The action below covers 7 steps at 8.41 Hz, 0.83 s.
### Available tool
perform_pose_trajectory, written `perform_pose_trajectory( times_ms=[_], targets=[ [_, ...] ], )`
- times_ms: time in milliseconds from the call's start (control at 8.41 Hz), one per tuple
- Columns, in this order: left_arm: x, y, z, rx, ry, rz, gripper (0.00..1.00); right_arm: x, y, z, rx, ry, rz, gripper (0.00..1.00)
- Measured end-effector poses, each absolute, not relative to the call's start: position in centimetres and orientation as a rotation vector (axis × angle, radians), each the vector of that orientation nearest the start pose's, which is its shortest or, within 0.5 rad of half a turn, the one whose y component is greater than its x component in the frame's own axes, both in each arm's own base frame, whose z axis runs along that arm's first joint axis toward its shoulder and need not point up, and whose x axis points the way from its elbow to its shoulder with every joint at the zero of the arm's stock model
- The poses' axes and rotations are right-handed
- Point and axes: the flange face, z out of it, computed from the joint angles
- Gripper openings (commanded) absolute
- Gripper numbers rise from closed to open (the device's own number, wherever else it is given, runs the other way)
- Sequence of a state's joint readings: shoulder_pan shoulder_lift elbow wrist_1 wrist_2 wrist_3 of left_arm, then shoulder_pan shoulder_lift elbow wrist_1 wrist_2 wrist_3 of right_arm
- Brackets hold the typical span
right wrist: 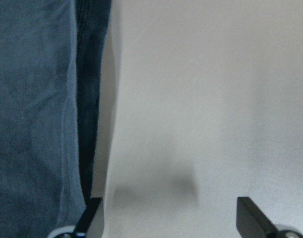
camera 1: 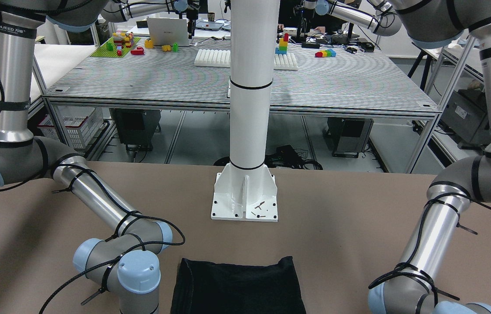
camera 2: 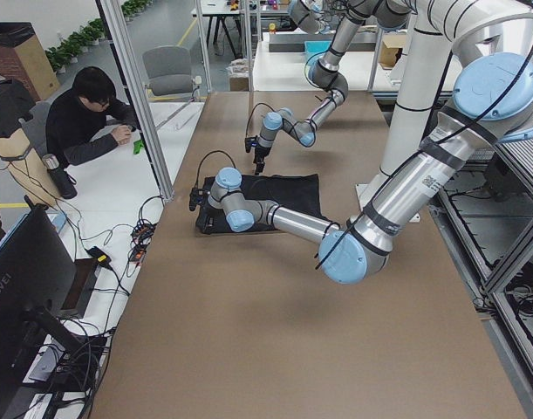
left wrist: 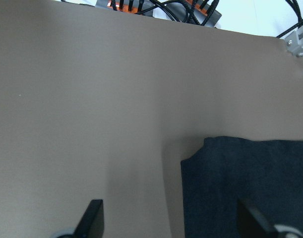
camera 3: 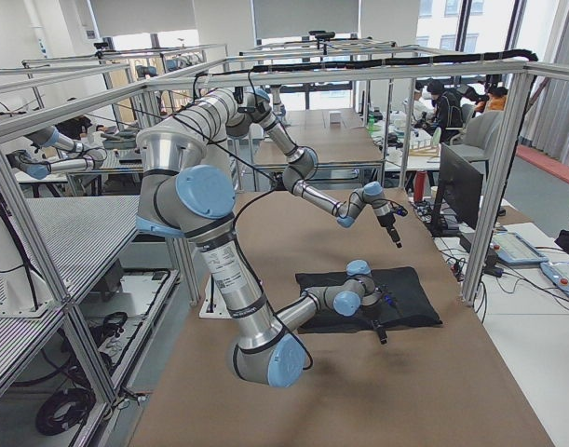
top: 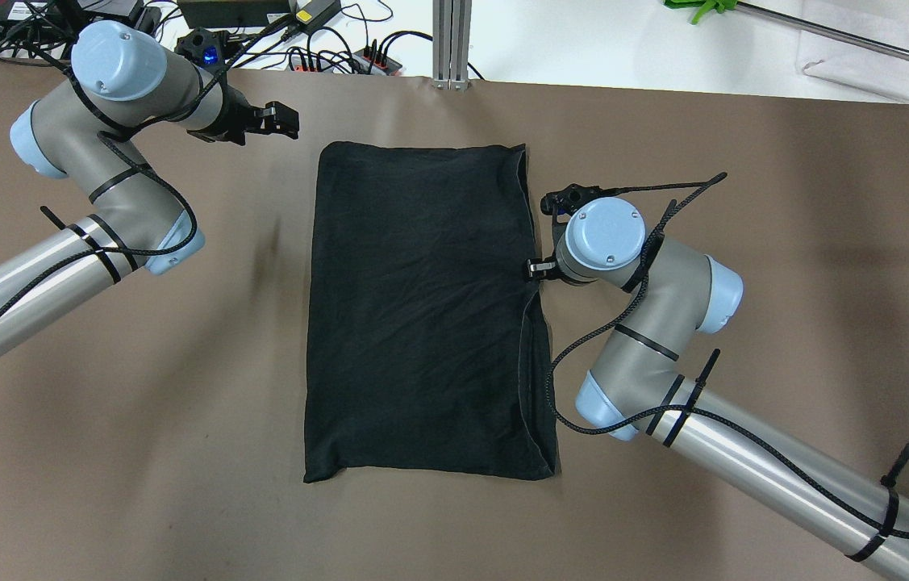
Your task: Fold clothes
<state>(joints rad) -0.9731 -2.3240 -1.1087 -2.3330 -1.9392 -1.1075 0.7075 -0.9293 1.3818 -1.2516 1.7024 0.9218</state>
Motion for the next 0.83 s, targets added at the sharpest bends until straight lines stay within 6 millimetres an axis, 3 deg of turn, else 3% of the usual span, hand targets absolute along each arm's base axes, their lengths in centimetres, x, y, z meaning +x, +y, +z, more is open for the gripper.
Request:
perform_pose_trajectory(
  times_ms=[238, 476, 595, 832],
  targets=[
    [36.9, -71.3, 31.8, 0.433, 1.007, -0.264, 0.94, -48.1, -57.7, 32.5, 0.384, -0.705, -0.005, 0.94],
    [36.9, -71.3, 31.7, 0.434, 1.008, -0.263, 0.94, -46.9, -58.0, 30.2, 0.395, -0.758, 0.0, 0.94],
    [36.5, -71.4, 31.7, 0.441, 1.008, -0.26, 0.94, -46.8, -58.2, 28.4, 0.424, -0.797, 0.0, 0.94],
    [33.8, -72.3, 31.4, 0.477, 1.002, -0.247, 0.94, -47.3, -58.8, 24.6, 0.508, -0.894, -0.007, 0.94]
  ],
)
